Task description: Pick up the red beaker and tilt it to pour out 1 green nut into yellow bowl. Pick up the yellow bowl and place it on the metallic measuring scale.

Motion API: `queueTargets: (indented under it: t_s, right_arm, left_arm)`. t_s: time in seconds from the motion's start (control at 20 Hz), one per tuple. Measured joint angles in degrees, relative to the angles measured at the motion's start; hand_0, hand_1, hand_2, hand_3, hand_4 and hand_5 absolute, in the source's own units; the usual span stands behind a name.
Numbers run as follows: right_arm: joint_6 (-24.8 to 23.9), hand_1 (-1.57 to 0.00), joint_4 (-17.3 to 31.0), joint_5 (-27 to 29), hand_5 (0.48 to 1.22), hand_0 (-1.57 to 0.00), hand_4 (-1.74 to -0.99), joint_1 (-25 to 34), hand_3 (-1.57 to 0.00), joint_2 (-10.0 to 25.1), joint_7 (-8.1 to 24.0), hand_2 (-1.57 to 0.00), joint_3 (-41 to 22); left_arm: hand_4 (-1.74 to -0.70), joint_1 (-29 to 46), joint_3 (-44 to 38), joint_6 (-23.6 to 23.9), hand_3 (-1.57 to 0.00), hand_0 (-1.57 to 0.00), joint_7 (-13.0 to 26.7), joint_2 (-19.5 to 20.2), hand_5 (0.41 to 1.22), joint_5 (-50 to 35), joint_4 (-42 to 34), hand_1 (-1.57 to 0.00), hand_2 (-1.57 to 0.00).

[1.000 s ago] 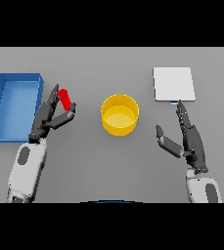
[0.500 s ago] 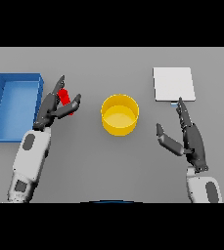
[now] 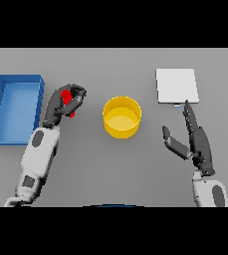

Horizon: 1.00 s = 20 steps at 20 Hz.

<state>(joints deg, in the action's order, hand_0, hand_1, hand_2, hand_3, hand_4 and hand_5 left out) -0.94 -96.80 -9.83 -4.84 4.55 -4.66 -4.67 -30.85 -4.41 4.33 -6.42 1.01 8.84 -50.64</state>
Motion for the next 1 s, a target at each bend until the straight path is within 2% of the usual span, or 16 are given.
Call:
queueTargets:
  t_s: [0.05, 0.1, 0.15, 0.2, 0.35, 0.45, 0.55, 0.7, 0.85, 0.9, 1.0]
  right_arm:
    - [0.20, 0.00, -0.81, 0.13, 0.684, 0.00, -1.290, -0.56, 0.00, -0.31, -0.98, 0.00, -0.40]
    - [0.14, 0.00, -0.49, 0.08, 0.684, 0.00, -1.291, -0.32, 0.00, -0.10, -0.13, 0.00, -0.20]
    - [0.28, 0.00, -0.16, -0.02, 0.682, 0.00, -1.293, -0.25, 0.00, -0.07, -0.85, 0.00, -0.31]
    - [0.22, 0.00, 0.30, -0.38, 0.681, 0.00, -1.296, 0.25, 0.00, -0.48, -0.60, 0.00, -0.72]
    - [0.13, 0.00, 0.61, -0.45, 0.679, 0.00, -1.288, 0.92, 0.00, -0.77, -0.69, 0.00, -0.85]
    - [0.22, 0.00, 1.11, -0.70, 0.674, 0.00, -1.274, 0.82, 0.00, -0.55, -1.89, 0.00, -0.87]
    - [-0.23, 0.00, 0.60, -1.68, 0.667, 0.00, -1.254, 1.28, 0.00, -0.58, -1.60, 0.00, -1.35]
    - [-0.46, 0.00, 0.81, -2.03, 0.672, 0.00, -1.250, 1.36, 0.00, -0.59, -1.38, 0.00, -1.39]
    - [-0.82, 0.00, -0.45, -2.96, 0.685, 0.00, -1.247, 0.26, 0.00, -0.84, -1.94, 0.00, -2.11]
    - [-1.31, 0.00, 0.25, -4.09, 0.688, 0.00, -1.245, 0.73, 0.00, -0.98, -0.85, 0.00, -2.49]
    - [-1.56, 0.00, -0.79, -4.92, 0.694, 0.00, -1.243, 0.37, 0.00, -0.67, -0.82, 0.00, -2.84]
  left_arm:
    - [-1.44, -0.67, -0.07, 0.82, -1.13, -1.12, -1.83, -0.16, 1.082, 0.86, 1.21, -1.13, -1.13]
    - [-1.45, 0.04, -0.07, 1.07, -1.22, -1.21, -3.99, -0.59, 1.109, 1.06, 0.88, -1.21, -1.22]
    - [-1.45, 0.40, -0.58, 0.60, -1.29, -1.28, -4.95, -0.53, 1.132, 0.62, 0.78, -1.29, -1.29]
    - [-1.51, -0.19, -0.73, 0.54, -1.34, -1.34, -3.67, -0.69, 1.132, 0.80, 1.04, -1.34, -1.35]
    - [-1.62, 0.37, -0.72, 1.44, -1.45, -1.45, -5.11, -1.18, 1.117, 0.03, -0.11, -1.45, -1.46]
    - [-1.66, 0.23, -0.49, 1.16, -1.50, -1.49, -4.63, -0.71, 1.108, -0.99, -1.13, -1.50, -1.50]
    - [-1.69, 0.37, 0.57, 2.10, -1.52, -1.52, -4.64, -0.42, 1.100, -0.98, -3.71, -1.52, -1.52]
    - [-1.72, 1.01, 2.35, 3.51, -1.55, -1.55, -3.76, 0.59, 1.097, -0.17, -7.74, -1.55, -1.55]
    - [-1.73, -1.46, 6.19, 2.97, -1.56, -1.56, 1.46, 3.19, 1.113, 3.13, -10.69, -1.56, -1.56]
    - [-1.73, -2.16, 8.62, 1.81, -1.56, -1.56, 3.25, 4.79, 1.119, 5.29, -11.91, -1.56, -1.56]
    - [-1.73, -2.76, 12.83, -0.16, -1.56, -1.56, 4.89, 7.40, 1.119, 9.28, -11.97, -1.56, -1.56]
